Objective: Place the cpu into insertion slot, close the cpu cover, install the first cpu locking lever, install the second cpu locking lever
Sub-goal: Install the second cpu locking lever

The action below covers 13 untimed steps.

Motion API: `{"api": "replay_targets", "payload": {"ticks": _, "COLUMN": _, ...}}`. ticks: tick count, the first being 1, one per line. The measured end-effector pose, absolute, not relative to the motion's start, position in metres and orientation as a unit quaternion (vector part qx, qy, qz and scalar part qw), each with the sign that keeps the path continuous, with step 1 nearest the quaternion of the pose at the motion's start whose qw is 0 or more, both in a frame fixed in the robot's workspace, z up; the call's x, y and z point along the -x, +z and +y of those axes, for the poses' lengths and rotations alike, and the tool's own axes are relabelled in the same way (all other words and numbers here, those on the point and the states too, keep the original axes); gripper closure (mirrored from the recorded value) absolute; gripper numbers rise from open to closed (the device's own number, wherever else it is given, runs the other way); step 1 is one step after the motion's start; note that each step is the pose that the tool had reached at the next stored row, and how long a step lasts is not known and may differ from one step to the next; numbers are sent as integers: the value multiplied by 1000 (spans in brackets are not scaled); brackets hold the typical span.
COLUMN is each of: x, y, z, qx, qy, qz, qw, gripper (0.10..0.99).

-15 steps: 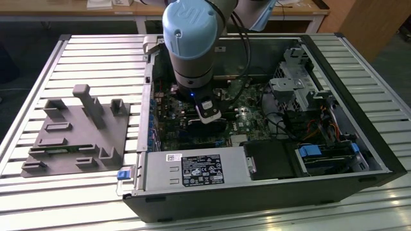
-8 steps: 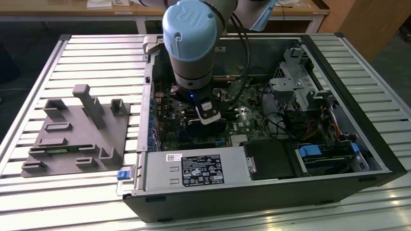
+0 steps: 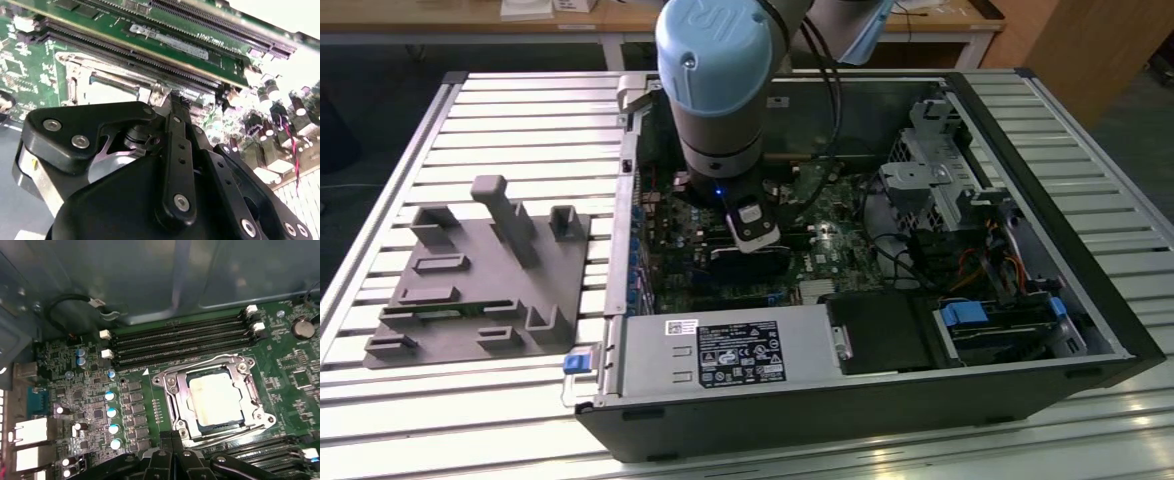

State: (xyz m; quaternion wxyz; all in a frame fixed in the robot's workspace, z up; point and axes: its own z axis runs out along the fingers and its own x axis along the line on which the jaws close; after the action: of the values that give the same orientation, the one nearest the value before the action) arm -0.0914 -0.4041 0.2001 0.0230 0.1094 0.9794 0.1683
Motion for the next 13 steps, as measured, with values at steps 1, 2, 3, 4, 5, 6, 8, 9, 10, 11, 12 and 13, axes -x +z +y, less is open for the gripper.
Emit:
{"api": "replay_targets", "payload": {"ticks": 1, "x": 91, "y": 203, "z": -404, "qx": -109, "qy": 168, "qz": 979, "qw": 23, "gripper": 980}}
{"api": "replay_targets", "payload": {"ticks": 2, "x": 91, "y": 206, "z": -404, "qx": -109, "qy": 168, "qz": 979, "qw": 23, "gripper": 980}}
{"api": "replay_targets", "payload": {"ticks": 3, "x": 91, "y": 209, "z": -404, "qx": -109, "qy": 168, "qz": 980, "qw": 23, "gripper": 980}}
{"api": "replay_targets", "payload": {"ticks": 4, "x": 91, "y": 212, "z": -404, "qx": -109, "qy": 167, "qz": 980, "qw": 23, "gripper": 980}}
{"api": "replay_targets", "payload": {"ticks": 5, "x": 91, "y": 215, "z": -404, "qx": -109, "qy": 167, "qz": 980, "qw": 23, "gripper": 980}}
{"api": "replay_targets", "payload": {"ticks": 6, "x": 91, "y": 217, "z": -404, "qx": -109, "qy": 165, "qz": 980, "qw": 23, "gripper": 980}}
{"api": "replay_targets", "payload": {"ticks": 8, "x": 91, "y": 219, "z": -404, "qx": -110, "qy": 157, "qz": 981, "qw": 24, "gripper": 980}}
{"api": "replay_targets", "payload": {"ticks": 9, "x": 91, "y": 220, "z": -404, "qx": -110, "qy": 151, "qz": 982, "qw": 25, "gripper": 980}}
{"api": "replay_targets", "payload": {"ticks": 10, "x": 91, "y": 220, "z": -404, "qx": -111, "qy": 144, "qz": 983, "qw": 26, "gripper": 980}}
{"api": "replay_targets", "payload": {"ticks": 11, "x": 90, "y": 220, "z": -404, "qx": -112, "qy": 140, "qz": 983, "qw": 27, "gripper": 980}}
{"api": "replay_targets", "payload": {"ticks": 12, "x": 88, "y": 220, "z": -404, "qx": -114, "qy": 138, "qz": 984, "qw": 27, "gripper": 980}}
{"api": "replay_targets", "payload": {"ticks": 13, "x": 86, "y": 220, "z": -404, "qx": -115, "qy": 136, "qz": 984, "qw": 27, "gripper": 980}}
